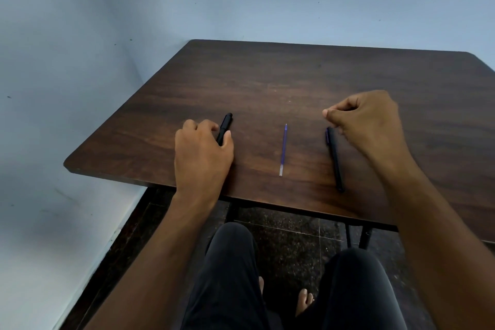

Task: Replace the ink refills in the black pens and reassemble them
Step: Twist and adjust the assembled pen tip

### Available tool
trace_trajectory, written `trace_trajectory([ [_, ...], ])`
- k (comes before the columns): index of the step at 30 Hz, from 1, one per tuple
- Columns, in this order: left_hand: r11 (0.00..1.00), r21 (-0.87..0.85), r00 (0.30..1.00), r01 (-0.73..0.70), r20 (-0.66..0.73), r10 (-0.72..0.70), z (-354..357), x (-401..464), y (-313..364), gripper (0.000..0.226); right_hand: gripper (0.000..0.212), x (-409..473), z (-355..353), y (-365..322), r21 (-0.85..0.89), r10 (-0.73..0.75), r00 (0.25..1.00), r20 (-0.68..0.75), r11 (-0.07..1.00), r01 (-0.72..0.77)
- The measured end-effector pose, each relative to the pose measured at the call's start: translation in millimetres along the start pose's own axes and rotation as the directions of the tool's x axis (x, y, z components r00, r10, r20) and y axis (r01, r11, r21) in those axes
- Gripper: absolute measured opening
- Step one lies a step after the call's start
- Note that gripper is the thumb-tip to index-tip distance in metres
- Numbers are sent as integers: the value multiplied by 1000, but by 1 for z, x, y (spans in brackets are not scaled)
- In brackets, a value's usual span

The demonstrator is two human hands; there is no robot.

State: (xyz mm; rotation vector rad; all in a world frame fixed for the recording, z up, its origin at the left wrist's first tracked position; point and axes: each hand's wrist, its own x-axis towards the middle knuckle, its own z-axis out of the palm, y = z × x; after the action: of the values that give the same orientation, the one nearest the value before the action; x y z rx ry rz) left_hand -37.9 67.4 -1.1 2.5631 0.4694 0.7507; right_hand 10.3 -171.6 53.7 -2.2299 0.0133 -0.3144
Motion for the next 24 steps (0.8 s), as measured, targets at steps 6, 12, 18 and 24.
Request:
trace_trajectory([
  [6,973,-49,972,-225,-81,220,0,-5,13,23,46,6,-14,8,-146,179,983,39,974,-172],
  [12,900,-395,977,-186,25,213,4,-12,42,12,57,4,-5,5,-316,336,933,128,906,-283],
  [18,862,-500,974,-85,142,178,11,-16,56,12,53,1,-2,0,-401,415,881,226,864,-305],
  [24,823,-562,963,-74,175,206,13,-22,65,13,48,2,-3,0,-425,412,881,232,857,-289],
])
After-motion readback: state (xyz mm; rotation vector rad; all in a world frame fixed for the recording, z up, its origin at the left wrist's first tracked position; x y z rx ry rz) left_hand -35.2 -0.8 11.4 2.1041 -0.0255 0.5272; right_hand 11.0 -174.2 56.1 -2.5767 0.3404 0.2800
